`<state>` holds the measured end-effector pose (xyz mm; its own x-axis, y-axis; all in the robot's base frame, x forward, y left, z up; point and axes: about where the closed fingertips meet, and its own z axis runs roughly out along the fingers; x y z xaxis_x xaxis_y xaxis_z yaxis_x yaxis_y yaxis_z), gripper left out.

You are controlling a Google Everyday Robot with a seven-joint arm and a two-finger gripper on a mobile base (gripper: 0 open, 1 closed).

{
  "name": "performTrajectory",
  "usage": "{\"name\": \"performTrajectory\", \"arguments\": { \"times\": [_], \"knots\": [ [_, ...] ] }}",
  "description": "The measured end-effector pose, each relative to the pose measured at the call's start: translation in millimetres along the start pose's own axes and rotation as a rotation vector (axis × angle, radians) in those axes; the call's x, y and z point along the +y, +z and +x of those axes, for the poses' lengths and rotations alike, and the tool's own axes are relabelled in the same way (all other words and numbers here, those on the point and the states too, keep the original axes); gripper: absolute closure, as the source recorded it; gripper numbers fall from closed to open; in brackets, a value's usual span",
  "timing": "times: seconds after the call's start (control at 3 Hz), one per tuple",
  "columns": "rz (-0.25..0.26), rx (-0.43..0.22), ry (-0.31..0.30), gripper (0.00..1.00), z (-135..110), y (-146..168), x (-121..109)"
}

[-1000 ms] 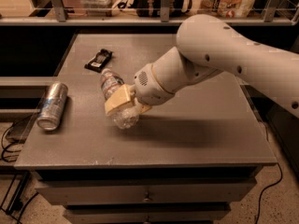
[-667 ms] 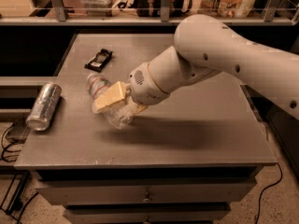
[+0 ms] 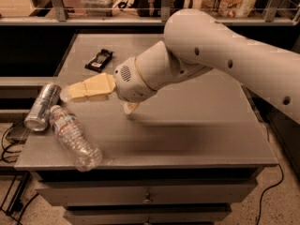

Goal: Move water bottle near redbull can

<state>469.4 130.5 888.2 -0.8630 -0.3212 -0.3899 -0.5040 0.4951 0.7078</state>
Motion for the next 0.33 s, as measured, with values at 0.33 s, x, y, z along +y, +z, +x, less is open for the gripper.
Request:
{"name": "performTrajectory", "arguments": {
  "times": [0.33],
  "knots": [
    [-0.001,-0.003,-0.001,0.0,-0.2,-0.3,0.5]
  ]
}}
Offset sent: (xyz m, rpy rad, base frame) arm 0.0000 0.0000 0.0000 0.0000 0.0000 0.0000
